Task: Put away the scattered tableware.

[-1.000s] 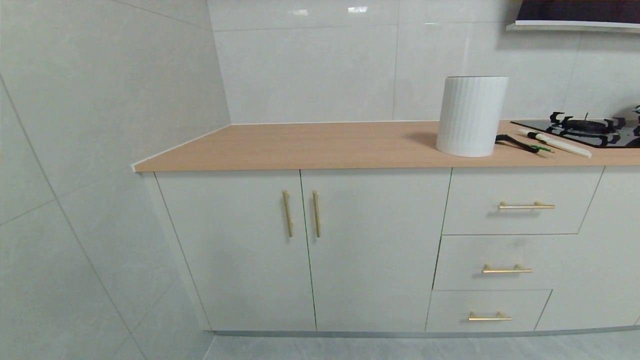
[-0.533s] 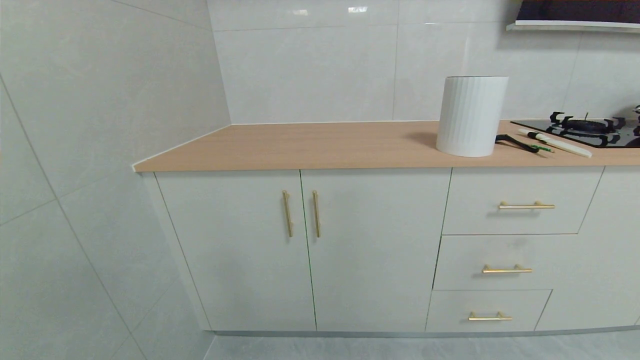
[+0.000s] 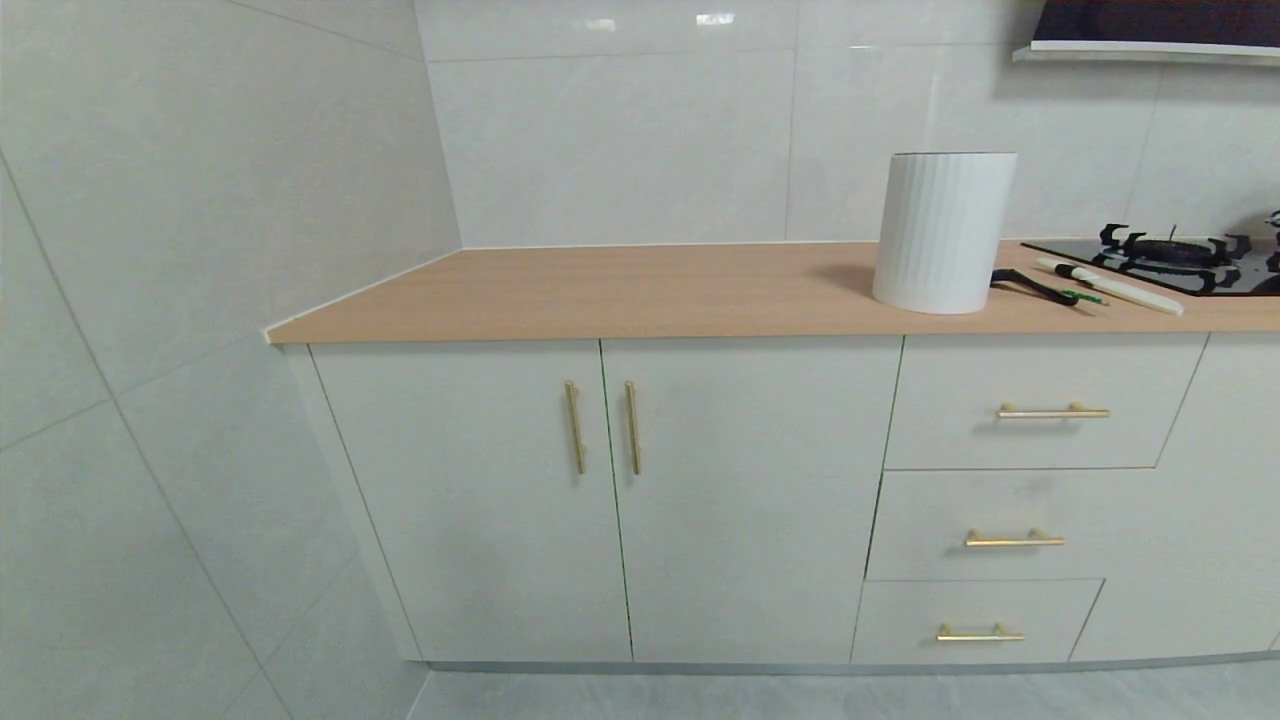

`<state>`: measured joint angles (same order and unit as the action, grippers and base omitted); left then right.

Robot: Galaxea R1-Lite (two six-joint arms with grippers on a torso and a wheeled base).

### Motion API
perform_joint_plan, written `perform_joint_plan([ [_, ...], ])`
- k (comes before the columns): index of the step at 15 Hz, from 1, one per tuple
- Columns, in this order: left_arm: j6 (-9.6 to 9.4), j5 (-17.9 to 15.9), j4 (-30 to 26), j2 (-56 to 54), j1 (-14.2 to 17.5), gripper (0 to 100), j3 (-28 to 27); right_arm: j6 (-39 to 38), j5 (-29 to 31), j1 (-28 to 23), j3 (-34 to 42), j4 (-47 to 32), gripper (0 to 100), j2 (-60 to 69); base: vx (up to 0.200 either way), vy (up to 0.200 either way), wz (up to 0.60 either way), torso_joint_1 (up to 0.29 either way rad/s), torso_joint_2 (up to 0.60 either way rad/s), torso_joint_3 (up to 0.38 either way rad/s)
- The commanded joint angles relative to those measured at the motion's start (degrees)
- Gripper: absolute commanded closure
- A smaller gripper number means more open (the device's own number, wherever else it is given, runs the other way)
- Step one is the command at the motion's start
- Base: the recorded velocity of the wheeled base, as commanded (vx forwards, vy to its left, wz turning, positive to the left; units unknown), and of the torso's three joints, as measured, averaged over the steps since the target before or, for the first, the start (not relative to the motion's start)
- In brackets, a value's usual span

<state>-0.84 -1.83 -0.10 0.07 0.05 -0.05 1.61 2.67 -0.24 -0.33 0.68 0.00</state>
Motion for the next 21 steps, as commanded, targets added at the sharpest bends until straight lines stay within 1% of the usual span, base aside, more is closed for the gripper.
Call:
perform_joint_plan([
  [1, 0.05, -0.1, -0.1, -0.1, 0.0, 0, 0.0, -0.1, -1.9, 0.2, 0.2, -0.7, 0, -0.2, 0.0, 0.0, 0.0, 0.0, 0.0, 0.0],
  [13, 0.4, 0.0, -0.1, -0.1, 0.0, 0, 0.0, -0.6, -1.9, 0.2, 0.2, -0.5, 0, -0.1, 0.0, 0.0, 0.0, 0.0, 0.0, 0.0],
  [21, 0.4, 0.0, -0.1, -0.1, 0.0, 0, 0.0, -0.7, -1.9, 0.2, 0.2, -0.5, 0, -0.1, 0.2, 0.0, 0.0, 0.003, 0.0, 0.002],
])
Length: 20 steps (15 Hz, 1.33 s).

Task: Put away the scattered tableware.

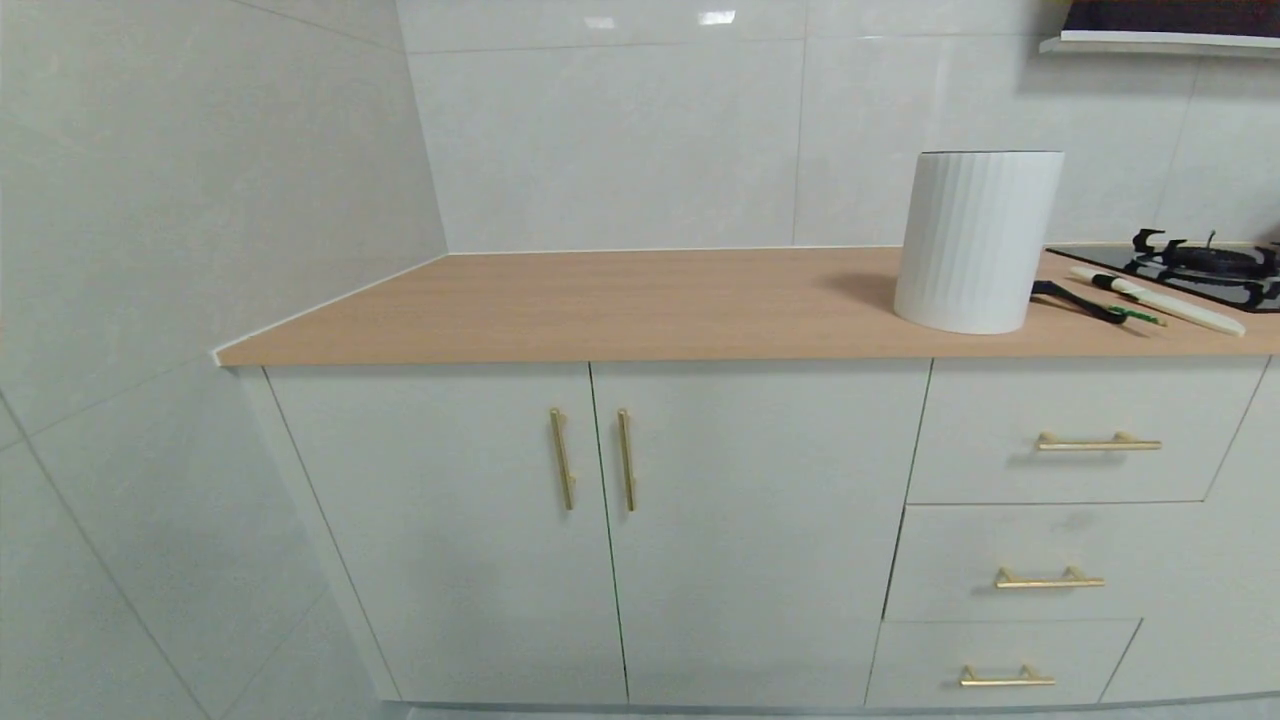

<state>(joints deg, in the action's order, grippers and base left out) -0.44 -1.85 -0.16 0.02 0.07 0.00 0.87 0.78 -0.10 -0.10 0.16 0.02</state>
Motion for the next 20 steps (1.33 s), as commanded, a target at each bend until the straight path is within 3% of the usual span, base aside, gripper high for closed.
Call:
perform_joint_plan([
  [1, 0.0, 0.0, 0.1, 0.0, 0.0, 0, 0.0, 0.0, 0.0, 0.0, 0.0, 0.0, 0, -0.1, 0.2, 0.0, 0.0, 0.007, 0.01, 0.002],
  [8, -0.09, 0.0, 0.0, 0.0, 0.0, 0, 0.0, -0.1, 0.1, 0.0, 0.0, 0.0, 0, -0.1, 0.0, 0.0, 0.0, 0.0, 0.0, 0.0],
  [20, -0.09, 0.0, 0.1, 0.0, 0.0, 0, 0.0, -0.2, 0.3, 0.0, 0.0, 0.0, 0, -0.1, 0.0, -0.2, 0.0, 0.002, 0.0, 0.004],
])
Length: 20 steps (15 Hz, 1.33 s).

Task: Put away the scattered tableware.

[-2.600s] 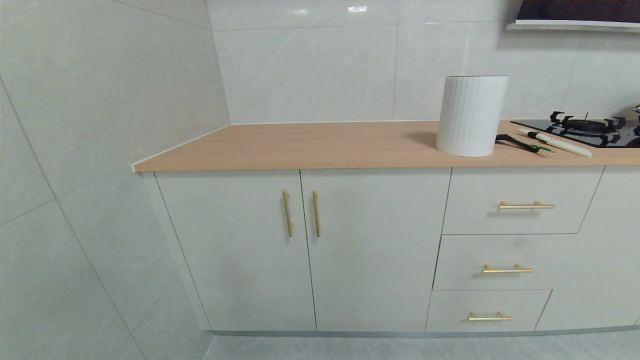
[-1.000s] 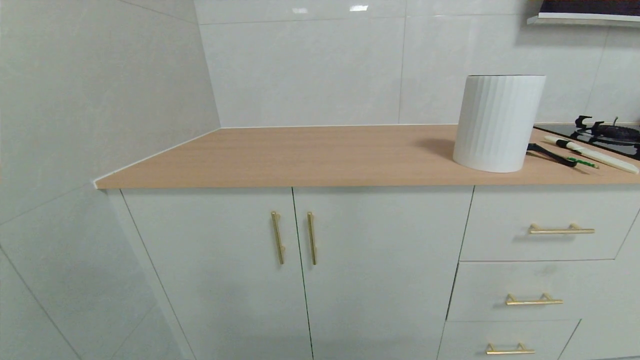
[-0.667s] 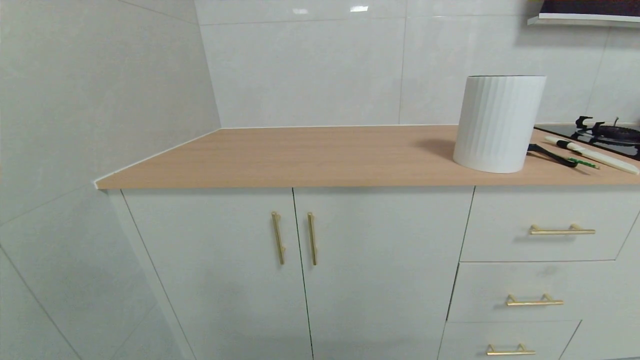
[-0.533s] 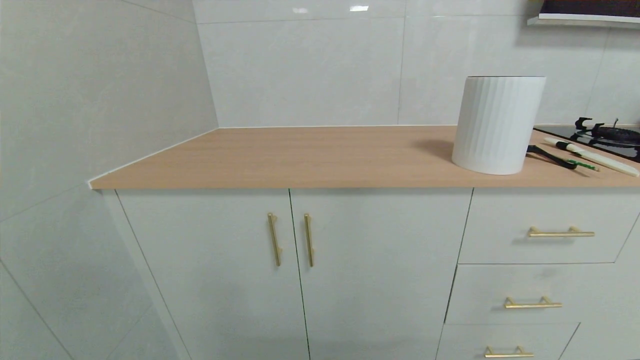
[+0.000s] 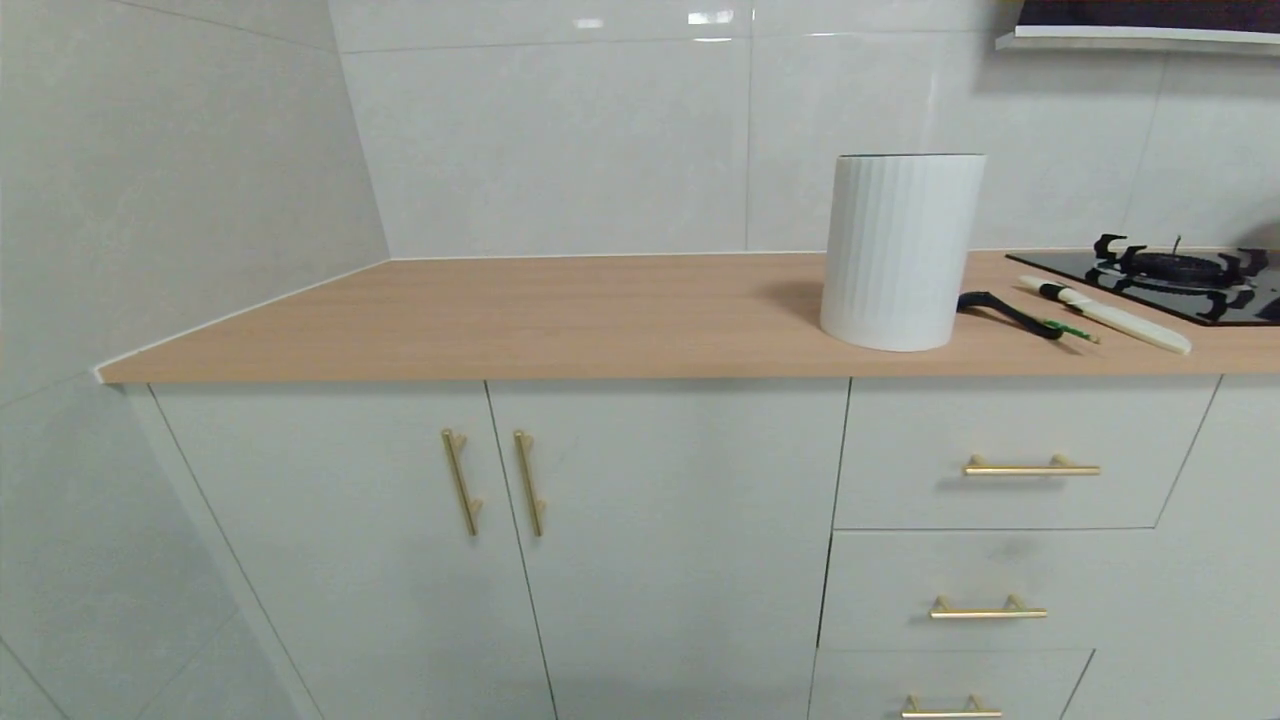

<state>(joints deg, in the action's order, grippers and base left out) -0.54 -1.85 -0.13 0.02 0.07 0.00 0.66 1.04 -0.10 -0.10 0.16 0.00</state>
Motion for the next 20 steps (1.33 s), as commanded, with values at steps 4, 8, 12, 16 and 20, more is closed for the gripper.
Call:
perform_joint_plan([
  [4, 0.01, 0.0, 0.0, 0.0, 0.0, 0, 0.0, 0.1, 0.0, 0.0, 0.0, 0.0, 0, -0.1, 0.0, -0.2, 0.0, 0.004, 0.0, 0.002],
  [8, 0.1, 0.0, 0.0, 0.0, 0.0, 0, 0.0, 0.1, 0.0, 0.0, 0.0, 0.0, 0, -0.1, 0.0, -0.1, 0.0, 0.0, 0.0, 0.002],
  [12, 0.1, 0.0, 0.0, 0.0, 0.0, 0, 0.0, 0.2, -0.1, 0.0, 0.0, 0.0, 0, -0.1, 0.0, 0.0, 0.0, 0.0, 0.0, 0.0],
  [16, 0.1, 0.0, 0.0, 0.0, 0.0, 0, 0.0, 0.2, -0.1, 0.0, 0.1, 0.0, 0, -0.1, 0.0, 0.0, 0.0, 0.0, 0.0, 0.0],
  [20, 0.1, 0.0, 0.0, 0.0, 0.0, 0, 0.0, 0.2, -0.2, 0.0, 0.1, 0.0, 0, -0.1, 0.0, 0.0, 0.0, 0.0, 0.0, 0.0],
])
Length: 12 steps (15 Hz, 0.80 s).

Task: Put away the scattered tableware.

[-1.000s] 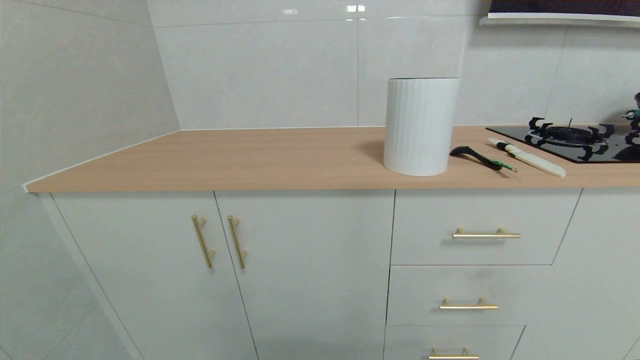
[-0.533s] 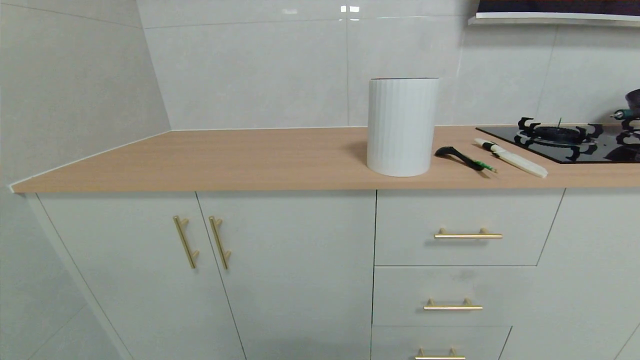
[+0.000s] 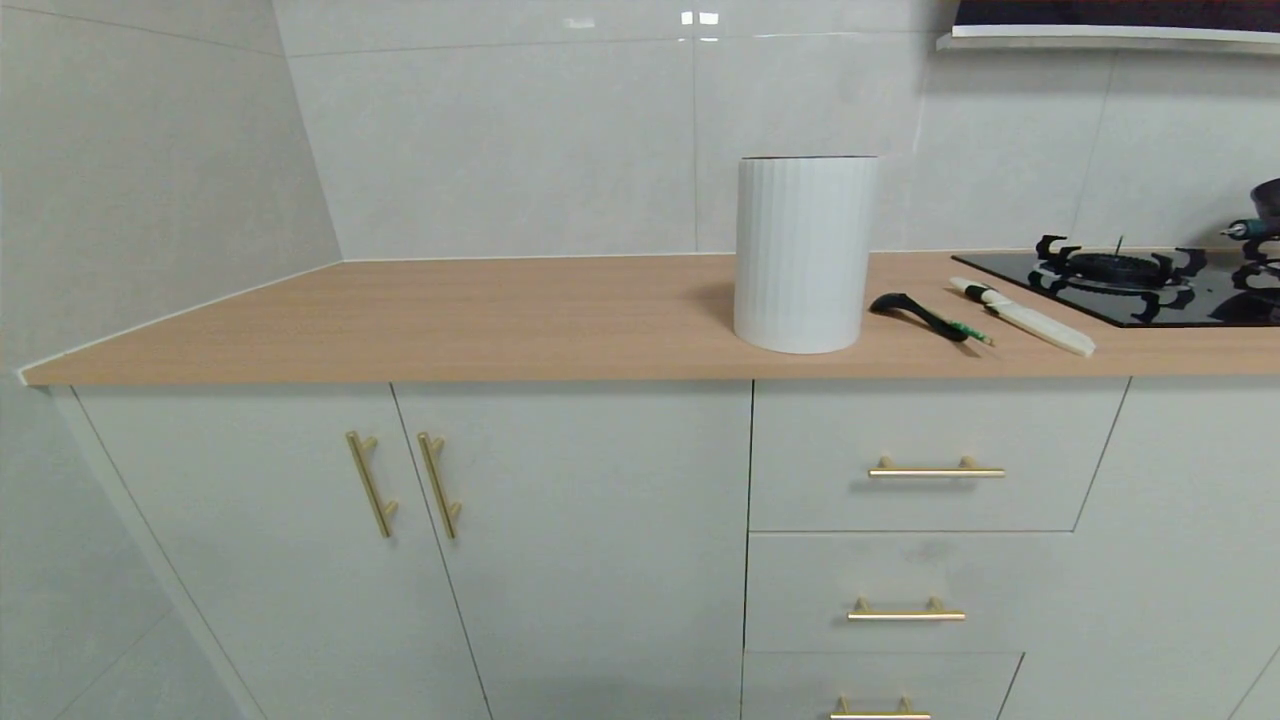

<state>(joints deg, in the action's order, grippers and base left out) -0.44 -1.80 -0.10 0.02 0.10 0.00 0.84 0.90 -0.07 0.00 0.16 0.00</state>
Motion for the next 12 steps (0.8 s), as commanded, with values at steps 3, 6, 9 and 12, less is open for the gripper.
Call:
perform_joint_plan([
  [3, 0.0, 0.0, 0.0, 0.0, 0.0, 0, 0.0, 0.0, 0.0, 0.0, 0.0, 0.0, 0, -0.1, 0.0, 0.0, 0.0, 0.0, 0.0, 0.0],
  [6, 0.0, 0.0, 0.0, 0.0, 0.0, 0, 0.0, 0.0, -0.1, 0.0, 0.0, 0.0, 0, -0.1, 0.0, 0.0, 0.0, -0.009, 0.03, 0.024],
  [9, 0.0, 0.0, 0.0, 0.0, 0.0, 0, 0.0, 0.0, -0.1, 0.0, 0.0, 0.0, 0, -0.1, 0.0, 0.0, 0.0, -0.079, 0.29, 0.209],
  [12, 0.09, 0.0, 0.0, 0.0, 0.0, 0, 0.0, 0.0, -0.2, 0.0, 0.0, 0.0, 0, -0.1, 0.0, 0.0, 0.0, -0.023, 0.09, 0.05],
])
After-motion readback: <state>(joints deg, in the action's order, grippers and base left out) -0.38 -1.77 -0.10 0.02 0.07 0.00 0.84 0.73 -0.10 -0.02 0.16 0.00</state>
